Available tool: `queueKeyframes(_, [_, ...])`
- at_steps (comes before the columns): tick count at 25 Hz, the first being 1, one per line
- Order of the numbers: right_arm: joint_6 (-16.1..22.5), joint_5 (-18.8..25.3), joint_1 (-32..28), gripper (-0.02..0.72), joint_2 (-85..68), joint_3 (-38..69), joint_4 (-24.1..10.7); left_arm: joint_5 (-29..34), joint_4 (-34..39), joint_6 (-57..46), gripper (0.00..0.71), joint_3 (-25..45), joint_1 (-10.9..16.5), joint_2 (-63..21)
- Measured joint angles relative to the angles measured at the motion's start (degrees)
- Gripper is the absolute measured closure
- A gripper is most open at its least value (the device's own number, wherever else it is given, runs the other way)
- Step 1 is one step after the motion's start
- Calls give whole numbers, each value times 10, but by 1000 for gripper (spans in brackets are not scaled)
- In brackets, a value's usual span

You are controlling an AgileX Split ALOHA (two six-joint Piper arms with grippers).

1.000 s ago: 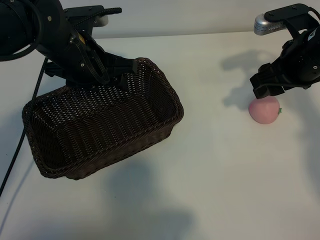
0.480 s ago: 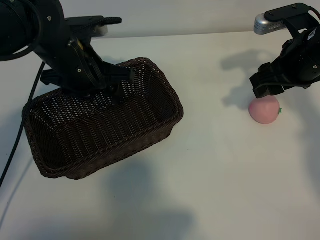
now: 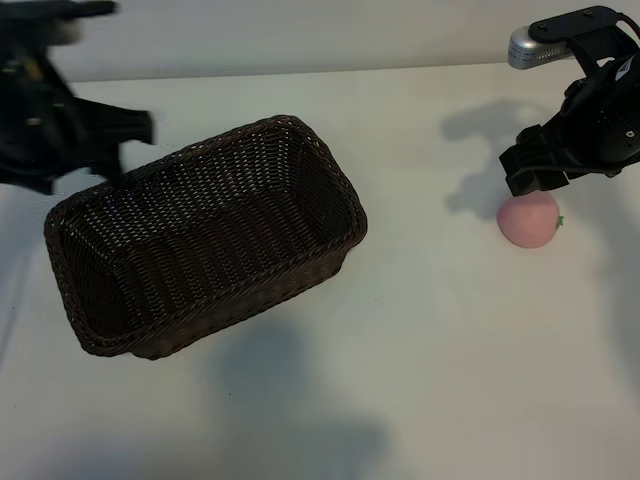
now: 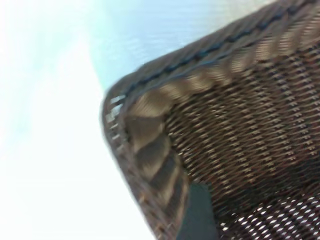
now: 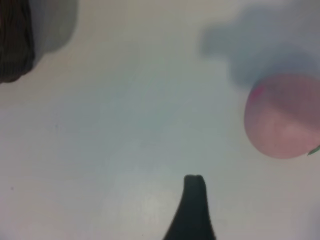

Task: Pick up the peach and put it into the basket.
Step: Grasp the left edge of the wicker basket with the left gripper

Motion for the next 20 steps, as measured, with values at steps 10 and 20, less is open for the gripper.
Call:
queueKeyframes(10, [0,0,0,122,0,0,2,-11,30,-127,118,116,29,-76])
queueKeyframes(20, [0,0,0,122,0,0,3,-70,53,-170,118,208,44,-76])
